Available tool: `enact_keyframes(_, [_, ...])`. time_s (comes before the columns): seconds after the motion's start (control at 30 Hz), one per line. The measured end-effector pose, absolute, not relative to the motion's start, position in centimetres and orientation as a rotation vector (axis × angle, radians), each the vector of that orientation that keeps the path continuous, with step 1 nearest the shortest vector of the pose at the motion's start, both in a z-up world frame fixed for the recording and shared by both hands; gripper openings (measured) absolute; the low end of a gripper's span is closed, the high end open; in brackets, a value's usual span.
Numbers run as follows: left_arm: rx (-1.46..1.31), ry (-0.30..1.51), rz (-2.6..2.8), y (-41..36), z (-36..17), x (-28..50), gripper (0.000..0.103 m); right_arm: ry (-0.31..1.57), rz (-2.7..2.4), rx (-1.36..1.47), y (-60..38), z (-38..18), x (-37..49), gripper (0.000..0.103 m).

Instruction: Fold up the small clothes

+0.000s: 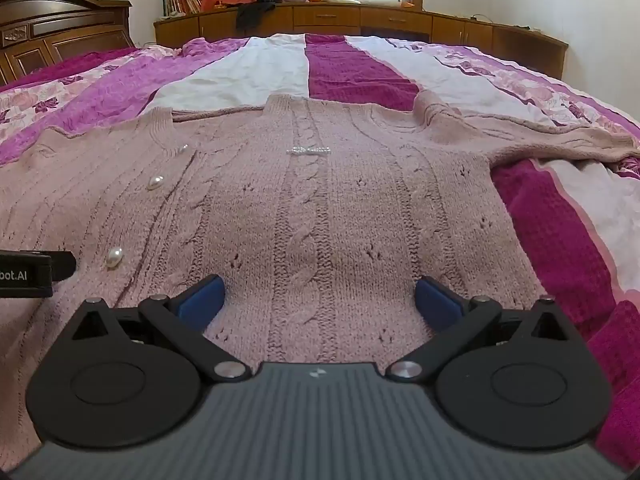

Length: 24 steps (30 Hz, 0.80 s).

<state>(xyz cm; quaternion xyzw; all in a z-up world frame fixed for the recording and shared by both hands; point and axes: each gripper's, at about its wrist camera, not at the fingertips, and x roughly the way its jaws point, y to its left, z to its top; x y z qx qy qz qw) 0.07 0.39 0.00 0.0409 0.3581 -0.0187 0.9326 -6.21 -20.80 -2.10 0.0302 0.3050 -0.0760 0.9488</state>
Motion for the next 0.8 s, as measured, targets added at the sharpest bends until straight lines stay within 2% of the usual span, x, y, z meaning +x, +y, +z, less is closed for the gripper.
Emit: enact_keyframes(0.8, [0.1, 0.73, -0.034, 0.4, 0.32, -0.21, 0.103, 0.619, -0.155, 0.059, -20.71, -2.13, -6.26, 0.103])
